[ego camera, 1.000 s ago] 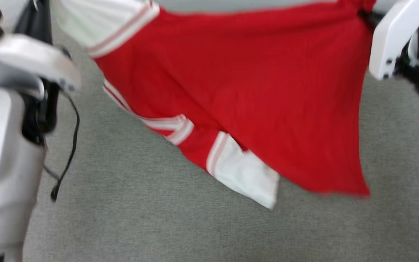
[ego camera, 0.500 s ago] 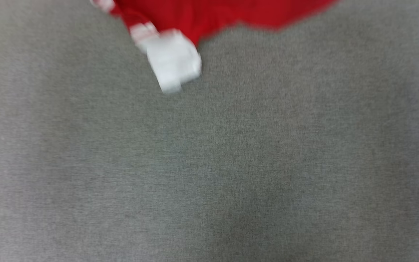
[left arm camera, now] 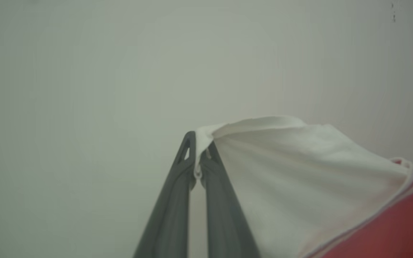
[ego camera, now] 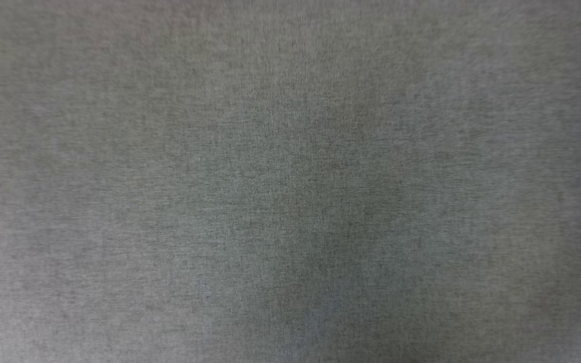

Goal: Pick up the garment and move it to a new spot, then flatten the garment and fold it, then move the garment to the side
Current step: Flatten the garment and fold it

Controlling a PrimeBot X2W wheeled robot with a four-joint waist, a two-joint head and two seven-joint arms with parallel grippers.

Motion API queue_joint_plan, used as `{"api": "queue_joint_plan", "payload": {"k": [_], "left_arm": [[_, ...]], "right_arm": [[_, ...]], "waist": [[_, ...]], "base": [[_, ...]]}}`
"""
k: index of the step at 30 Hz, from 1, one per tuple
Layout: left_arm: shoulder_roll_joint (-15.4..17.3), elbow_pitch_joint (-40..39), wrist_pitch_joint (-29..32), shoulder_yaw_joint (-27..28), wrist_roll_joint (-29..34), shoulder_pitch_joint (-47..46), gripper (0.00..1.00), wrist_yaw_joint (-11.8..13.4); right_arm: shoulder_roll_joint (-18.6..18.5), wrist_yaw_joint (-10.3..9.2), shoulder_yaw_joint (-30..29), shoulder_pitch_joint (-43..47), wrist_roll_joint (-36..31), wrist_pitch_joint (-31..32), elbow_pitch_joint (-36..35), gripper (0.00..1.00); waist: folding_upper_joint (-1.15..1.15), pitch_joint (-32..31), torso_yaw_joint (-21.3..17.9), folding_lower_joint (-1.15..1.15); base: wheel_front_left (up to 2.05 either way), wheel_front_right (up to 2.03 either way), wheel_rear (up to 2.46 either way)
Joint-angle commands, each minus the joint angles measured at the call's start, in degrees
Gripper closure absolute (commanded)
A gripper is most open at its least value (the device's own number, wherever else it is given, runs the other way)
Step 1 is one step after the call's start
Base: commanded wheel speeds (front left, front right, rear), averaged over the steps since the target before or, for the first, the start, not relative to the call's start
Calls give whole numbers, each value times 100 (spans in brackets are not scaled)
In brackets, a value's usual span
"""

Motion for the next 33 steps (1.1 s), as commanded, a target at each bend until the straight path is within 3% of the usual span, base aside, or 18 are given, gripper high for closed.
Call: {"api": "queue_joint_plan", "payload": {"k": [1, 5, 13, 23, 33], "left_arm": [[9, 36, -10, -2, -17, -76, 100, -20], [-77, 320, -40, -66, -104, 24, 100, -108], [-278, 901, -142, -211, -278, 363, 100, -292], [-458, 1203, -312, -387, -673, 1786, 100, -460], [-314, 301, -104, -591, -1104, 4525, 100, -388]], "right_arm": [[-59, -7, 27, -56, -10, -2, 45, 100], [-83, -6, 144, -118, 106, -59, 225, 100], [9, -6, 437, 126, 282, -177, 614, 100], [-256, -6, 1027, 1503, 818, -507, 510, 100], [-730, -6, 1375, 3923, 1412, -644, -383, 100]], "waist": [[0, 239, 22, -1], [0, 544, 50, -1], [0, 530, 116, -1], [0, -537, 299, -1], [0, -1747, 326, -1]], "base": [[0, 0, 0], [0, 0, 0], [0, 0, 0], [0, 0, 0], [0, 0, 0]]}}
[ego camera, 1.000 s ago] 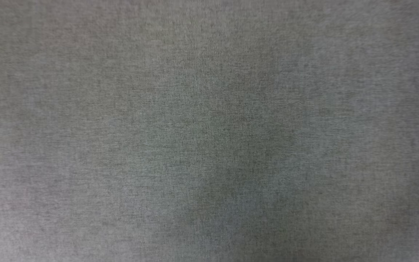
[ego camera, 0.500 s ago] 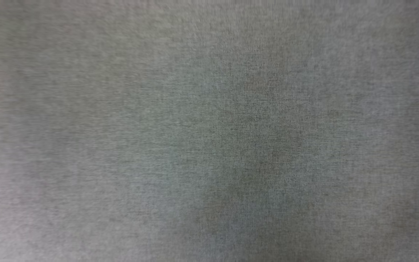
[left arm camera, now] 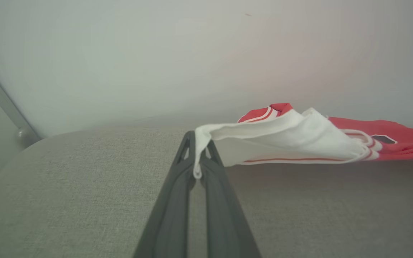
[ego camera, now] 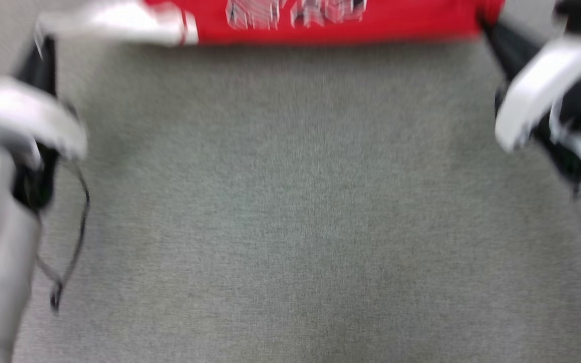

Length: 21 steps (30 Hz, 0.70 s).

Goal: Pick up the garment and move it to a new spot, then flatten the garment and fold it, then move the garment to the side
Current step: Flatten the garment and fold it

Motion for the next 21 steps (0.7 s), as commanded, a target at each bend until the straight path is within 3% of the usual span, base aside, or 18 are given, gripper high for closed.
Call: {"api": "queue_joint_plan", "payload": {"k": [1, 7, 16, 21], "left_arm": [[58, -238, 9, 0, -41, 434, 100, 99], [261, -1458, 317, 194, -387, 2140, 100, 634], [536, -3676, 879, 532, -826, 4520, 100, 1770], [656, -4587, 1163, 609, -926, 5468, 100, 2254]], "right_arm": [[-89, -6, -6, 400, 42, 8, -131, 100], [-161, -6, -246, 1747, 121, 111, -697, 100], [-58, -5, -637, 3461, 12, 483, -1759, 100], [-19, -5, -721, 4115, -13, 712, -2237, 100]], "waist": [[0, -465, 26, 1], [0, -919, -16, 1], [0, -1339, -122, 1], [0, -1425, -147, 1]], "base": [[0, 0, 0], [0, 0, 0], [0, 0, 0], [0, 0, 0]]}}
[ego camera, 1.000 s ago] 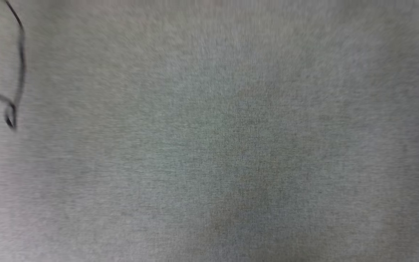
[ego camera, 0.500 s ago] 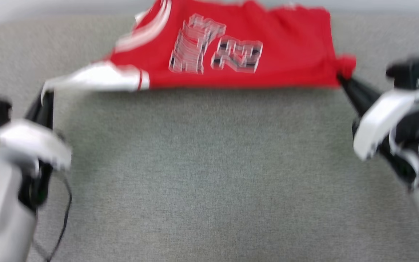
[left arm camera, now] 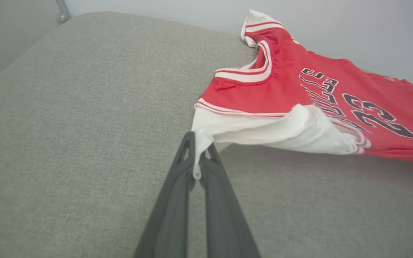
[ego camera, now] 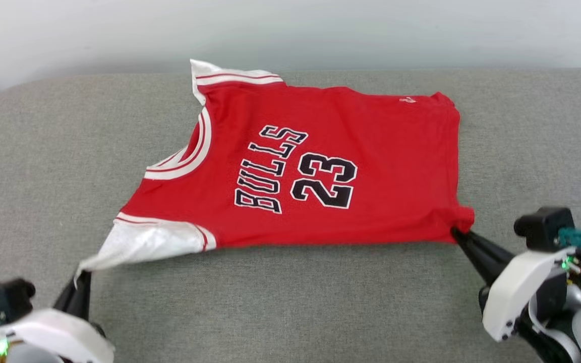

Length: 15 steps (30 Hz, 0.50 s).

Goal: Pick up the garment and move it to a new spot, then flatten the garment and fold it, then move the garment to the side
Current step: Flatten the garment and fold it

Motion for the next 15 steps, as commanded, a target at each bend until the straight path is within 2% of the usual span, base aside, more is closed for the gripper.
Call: {"api": "queue_joint_plan", "payload": {"k": [1, 5, 8, 12, 15], "left_arm": [[41, -276, 81, 25, -40, 272, 100, 143], [100, -795, 183, 54, -45, 681, 100, 363], [151, -991, 184, 82, 3, 709, 100, 426], [84, -1104, 128, 19, 59, 364, 100, 342], [-25, -911, 103, -85, 95, -168, 100, 158]], "right_arm": [[14, -6, -84, 219, -12, 65, -117, 100], [-16, -5, -269, 529, -55, 161, -295, 100], [-12, -6, -387, 565, -96, 177, -355, 100], [172, -5, -537, 389, -143, 244, -341, 100], [292, -5, -638, 150, -214, 361, -191, 100]], "waist": [[0, -9, -3, 2], [0, 17, 31, 2], [0, 71, 55, 2], [0, 224, 72, 2], [0, 390, 90, 2]], "base": [[0, 0, 0], [0, 0, 0], [0, 0, 0], [0, 0, 0], [0, 0, 0]]}}
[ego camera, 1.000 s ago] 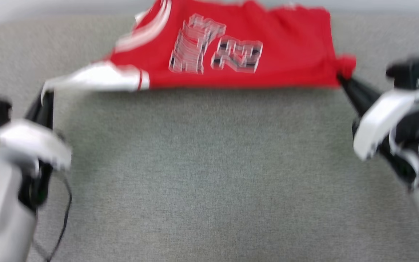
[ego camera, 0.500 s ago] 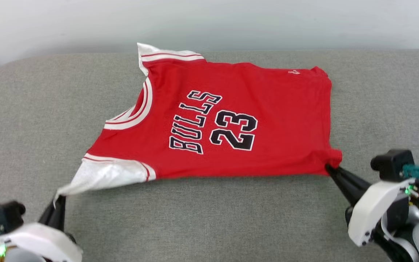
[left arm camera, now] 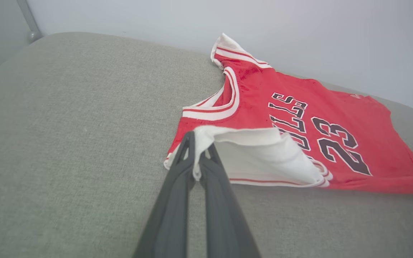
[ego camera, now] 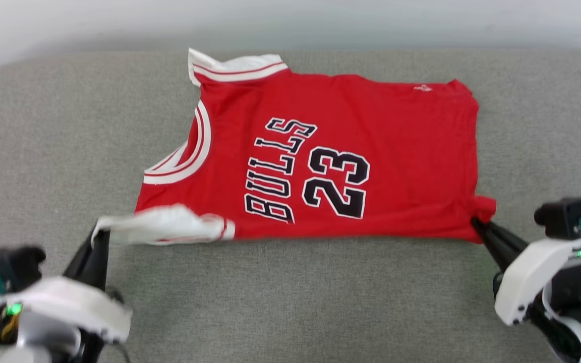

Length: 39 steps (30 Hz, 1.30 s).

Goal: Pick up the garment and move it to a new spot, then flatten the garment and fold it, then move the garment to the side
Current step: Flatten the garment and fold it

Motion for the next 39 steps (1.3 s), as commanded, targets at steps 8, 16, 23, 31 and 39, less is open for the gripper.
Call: {"api": "queue_joint_plan", "payload": {"k": [8, 16, 23, 31, 39], "left_arm": [[-446, 1166, -252, -267, 102, -1815, 100, -640], [-788, 2438, -617, -432, 224, -3187, 100, -1208], [-1013, 3706, -370, -647, 59, -3964, 100, -1708], [-1134, 4866, -31, -757, -265, -4361, 0, -2174], [-841, 5130, 142, -746, -462, -4311, 0, -2329]], "right_arm": [[171, -4, -140, -833, -266, 176, 465, 100], [212, -4, -204, -1467, -360, 199, 864, 100], [321, -5, -73, -1730, -418, 53, 1324, 86], [329, -7, 168, -1705, -399, -461, 1561, 0], [441, -3, 77, -1293, -706, -1855, 950, 0]], "waist": [[0, 530, 58, 0], [0, 1060, 3, 0], [0, 1332, -81, 0], [0, 1239, -174, 0], [0, 744, -237, 0]], "base": [[0, 0, 0], [0, 0, 0], [0, 0, 0], [0, 0, 0], [0, 0, 0]]}}
